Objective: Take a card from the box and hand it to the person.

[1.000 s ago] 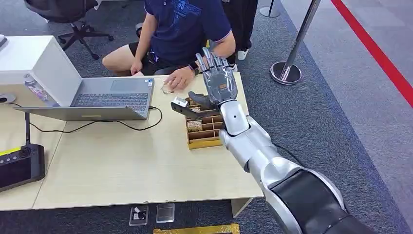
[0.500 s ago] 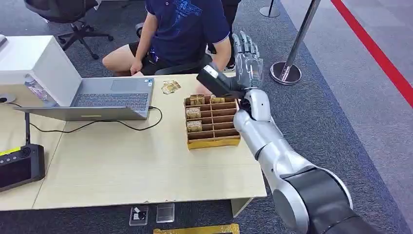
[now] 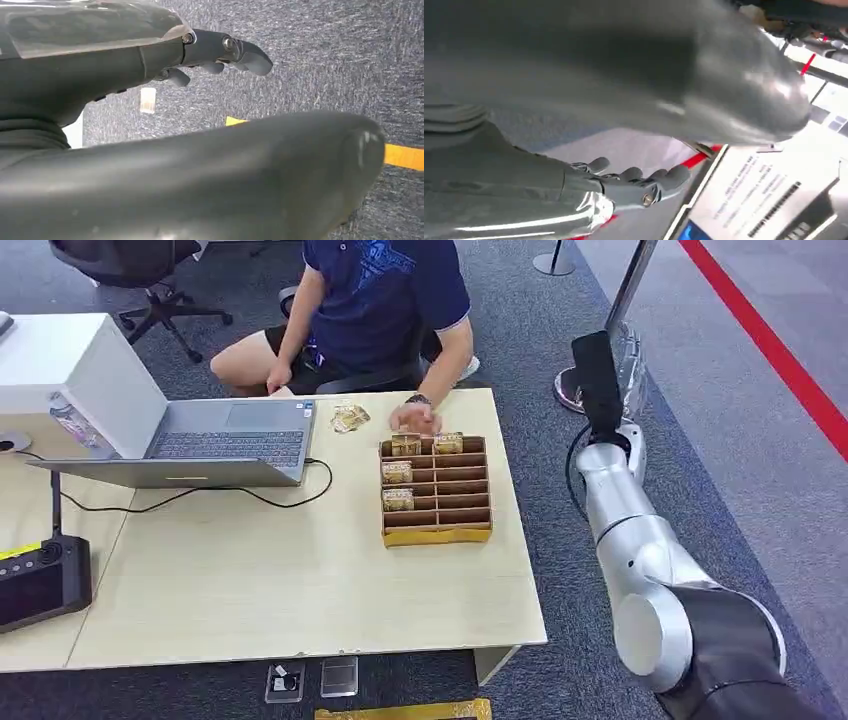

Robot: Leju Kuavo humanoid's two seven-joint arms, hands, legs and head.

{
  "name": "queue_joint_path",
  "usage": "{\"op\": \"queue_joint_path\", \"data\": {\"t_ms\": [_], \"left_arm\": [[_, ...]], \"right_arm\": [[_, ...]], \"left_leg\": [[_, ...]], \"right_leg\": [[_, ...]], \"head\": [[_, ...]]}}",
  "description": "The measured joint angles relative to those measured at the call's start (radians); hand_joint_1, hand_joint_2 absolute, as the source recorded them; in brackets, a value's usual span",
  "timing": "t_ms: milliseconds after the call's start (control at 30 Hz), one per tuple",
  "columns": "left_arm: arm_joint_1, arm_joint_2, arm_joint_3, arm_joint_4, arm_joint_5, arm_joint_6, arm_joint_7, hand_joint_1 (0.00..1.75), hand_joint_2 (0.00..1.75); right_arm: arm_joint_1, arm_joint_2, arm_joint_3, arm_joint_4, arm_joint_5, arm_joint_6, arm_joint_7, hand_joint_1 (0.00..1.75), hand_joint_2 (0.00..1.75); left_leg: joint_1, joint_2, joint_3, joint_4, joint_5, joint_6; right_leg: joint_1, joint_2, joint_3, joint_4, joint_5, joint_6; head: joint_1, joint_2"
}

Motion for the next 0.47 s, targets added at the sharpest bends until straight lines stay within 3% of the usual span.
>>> {"op": "queue_joint_path", "data": {"t_ms": [133, 267, 300, 467], "left_arm": [[0.007, 0.001, 0.002, 0.000, 0.000, -0.005, -0.001, 0.00, 0.00], [0.006, 0.002, 0.009, 0.000, 0.003, -0.005, -0.004, 0.00, 0.00], [0.007, 0.002, 0.011, 0.000, 0.005, -0.005, -0.006, 0.00, 0.00], [0.011, 0.003, 0.024, 0.000, 0.015, 0.002, -0.013, 0.00, 0.00]], "right_arm": [[0.037, -0.085, -0.108, 0.009, -0.147, 0.058, -0.026, 0.00, 0.00], [0.111, -0.168, -0.197, 0.036, -0.215, 0.070, -0.027, 0.00, 0.00], [0.134, -0.182, -0.215, 0.047, -0.235, 0.079, -0.023, 0.00, 1.75], [0.263, -0.241, -0.326, 0.105, -0.339, 0.092, 0.038, 0.00, 1.75]], "left_leg": [[0.000, -0.003, -0.001, 0.000, 0.000, 0.000], [0.000, -0.002, -0.001, 0.000, 0.000, 0.001], [0.000, -0.002, -0.002, 0.000, -0.001, 0.001], [0.000, -0.002, -0.001, 0.000, -0.001, 0.001]], "right_leg": [[0.000, -0.003, 0.000, 0.000, 0.000, 0.000], [0.000, -0.003, 0.000, -0.001, 0.000, 0.000], [0.000, -0.003, 0.000, -0.001, 0.000, 0.000], [0.000, -0.003, 0.000, -0.001, -0.001, 0.000]], "head": [[0.003, 0.000], [0.004, 0.000], [0.003, 0.000], [0.003, 0.000]]}}
